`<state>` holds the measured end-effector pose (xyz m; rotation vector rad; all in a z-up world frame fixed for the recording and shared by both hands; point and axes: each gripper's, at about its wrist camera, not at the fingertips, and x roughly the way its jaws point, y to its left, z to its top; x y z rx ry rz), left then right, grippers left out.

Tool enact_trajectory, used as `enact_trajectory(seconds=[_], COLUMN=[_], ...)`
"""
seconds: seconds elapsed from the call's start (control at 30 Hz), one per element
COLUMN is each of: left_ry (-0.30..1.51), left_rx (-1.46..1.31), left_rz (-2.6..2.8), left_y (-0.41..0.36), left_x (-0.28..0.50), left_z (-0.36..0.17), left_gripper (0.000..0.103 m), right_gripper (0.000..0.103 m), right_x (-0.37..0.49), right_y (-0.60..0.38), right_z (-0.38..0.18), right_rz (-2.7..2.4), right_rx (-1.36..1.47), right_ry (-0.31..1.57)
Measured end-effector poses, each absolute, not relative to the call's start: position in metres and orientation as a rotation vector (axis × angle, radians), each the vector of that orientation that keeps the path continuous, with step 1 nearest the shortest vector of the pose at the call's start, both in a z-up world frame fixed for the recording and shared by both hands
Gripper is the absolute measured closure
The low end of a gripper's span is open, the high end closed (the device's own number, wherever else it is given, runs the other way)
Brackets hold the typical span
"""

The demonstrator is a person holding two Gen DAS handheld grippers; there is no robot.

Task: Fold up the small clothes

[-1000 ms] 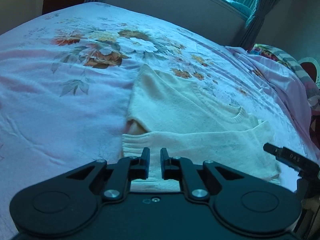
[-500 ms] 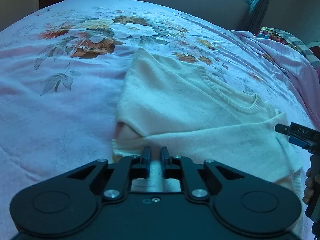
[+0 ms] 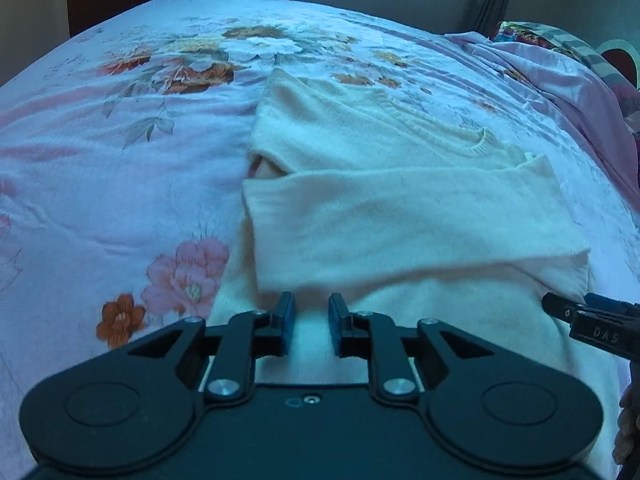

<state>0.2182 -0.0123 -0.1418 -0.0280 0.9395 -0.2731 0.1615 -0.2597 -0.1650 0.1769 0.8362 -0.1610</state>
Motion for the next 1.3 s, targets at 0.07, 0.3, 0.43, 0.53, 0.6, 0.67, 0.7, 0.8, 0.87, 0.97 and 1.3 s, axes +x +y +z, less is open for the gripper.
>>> enact_trajectory(seconds=[0.07, 0.3, 0.43, 0.53, 0.6, 0.67, 0.7, 0.8, 0.87, 0.97, 1.3], left_ry=[0.939, 0.944, 0.949, 0.945, 0.942, 0.943, 0.946, 0.950, 0.944, 0.936, 0.951], left_rx=[-0.005, 0.029, 0.010, 0.016, 0.010, -0.017, -0.029, -0.030, -0.011, -0.009, -0.032], left_rz=[-0.276, -0.280, -0.281, -0.280, -0.278, -0.275, -0.276, -0.283, -0.285, -0.284, -0.249], left_y=[-0.008, 0.015, 0.026, 0.033, 0.038, 0.044, 0.047, 0.052, 0.053, 0.058, 0.080], left_x=[0.200, 0.137, 0.104, 0.083, 0.073, 0.065, 0.061, 0.053, 0.046, 0.037, 0.019], left_z=[-0.140, -0.139, -0.138, -0.138, -0.137, -0.137, -0.136, -0.136, -0.136, -0.133, -0.136], left_gripper=[0.086, 0.086, 0.086, 0.086, 0.086, 0.086, 0.086, 0.084, 0.084, 0.084, 0.083], right_gripper=[0.027, 0.027, 0.027, 0.026, 0.027, 0.027, 0.027, 0.026, 0.027, 0.026, 0.026], right_x=[0.140, 0.048, -0.001, -0.026, -0.040, -0.054, -0.059, -0.075, -0.083, -0.093, -0.110], right_y=[-0.256, -0.226, -0.212, -0.207, -0.203, -0.199, -0.198, -0.195, -0.194, -0.193, -0.208], right_z=[-0.162, -0.159, -0.159, -0.157, -0.157, -0.157, -0.156, -0.156, -0.156, -0.154, -0.159], right_rz=[-0.159, -0.115, -0.118, -0.121, -0.119, -0.119, -0.119, -0.120, -0.120, -0.129, -0.155], right_rx=[0.200, 0.156, 0.155, 0.174, 0.174, 0.177, 0.181, 0.190, 0.202, 0.218, 0.308], right_ry=[0.841, 0.853, 0.835, 0.833, 0.831, 0.831, 0.831, 0.835, 0.841, 0.844, 0.901])
